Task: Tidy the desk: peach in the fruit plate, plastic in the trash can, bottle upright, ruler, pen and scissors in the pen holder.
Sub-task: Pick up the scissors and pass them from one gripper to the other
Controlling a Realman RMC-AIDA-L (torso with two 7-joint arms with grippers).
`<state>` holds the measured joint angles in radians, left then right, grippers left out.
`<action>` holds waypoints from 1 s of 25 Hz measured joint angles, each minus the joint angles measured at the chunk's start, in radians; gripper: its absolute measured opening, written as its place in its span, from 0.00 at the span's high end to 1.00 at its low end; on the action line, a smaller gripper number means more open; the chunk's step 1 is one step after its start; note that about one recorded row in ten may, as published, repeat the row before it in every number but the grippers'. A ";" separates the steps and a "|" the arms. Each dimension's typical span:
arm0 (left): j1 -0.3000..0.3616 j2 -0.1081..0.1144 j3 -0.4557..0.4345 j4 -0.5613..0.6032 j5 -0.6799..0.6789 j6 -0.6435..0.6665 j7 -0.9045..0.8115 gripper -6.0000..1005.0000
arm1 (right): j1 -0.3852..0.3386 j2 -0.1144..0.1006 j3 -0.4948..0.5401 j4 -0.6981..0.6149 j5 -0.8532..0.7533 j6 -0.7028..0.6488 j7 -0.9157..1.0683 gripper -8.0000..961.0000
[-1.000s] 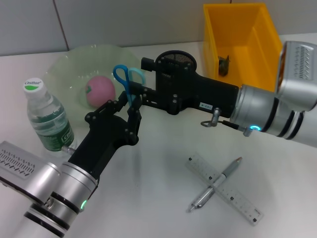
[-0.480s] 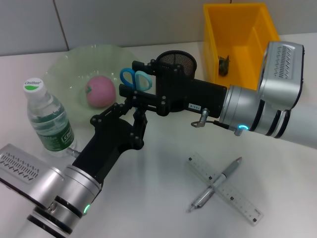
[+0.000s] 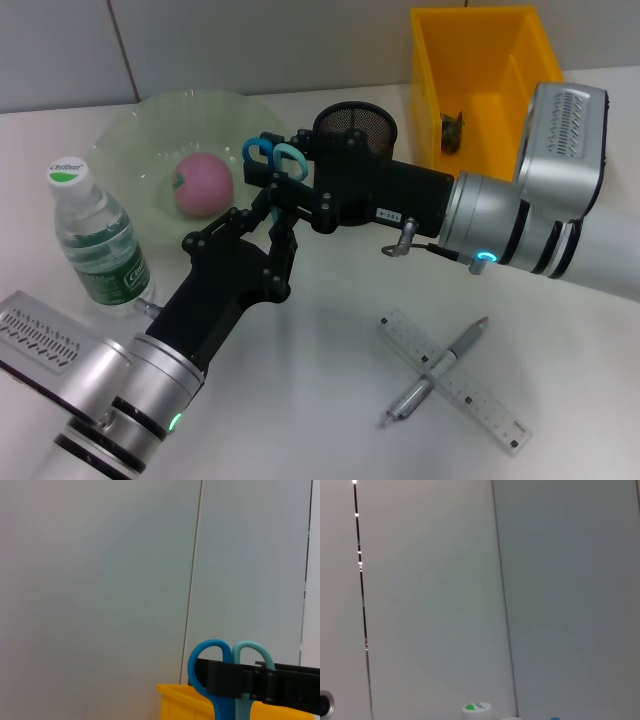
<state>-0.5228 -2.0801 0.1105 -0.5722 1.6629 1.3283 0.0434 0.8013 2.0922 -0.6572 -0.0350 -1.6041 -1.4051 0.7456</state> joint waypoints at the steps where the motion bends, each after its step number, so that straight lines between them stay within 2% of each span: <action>1: 0.000 0.000 0.000 0.000 0.000 0.000 0.000 0.76 | 0.000 0.000 0.000 0.000 0.000 0.000 0.000 0.50; 13: 0.000 0.000 0.000 0.005 0.000 -0.003 0.001 0.75 | 0.004 0.000 -0.003 0.001 0.000 0.001 0.000 0.80; 19: -0.006 0.000 0.004 0.011 0.000 -0.005 -0.001 0.75 | 0.004 0.000 -0.005 0.001 0.000 0.000 0.000 0.91; 25: -0.002 0.001 0.005 0.024 0.022 -0.003 -0.010 0.74 | 0.004 0.000 -0.003 0.001 -0.001 0.001 0.000 0.91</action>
<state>-0.5245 -2.0795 0.1151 -0.5484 1.6852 1.3256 0.0335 0.8052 2.0923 -0.6599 -0.0336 -1.6054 -1.4044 0.7453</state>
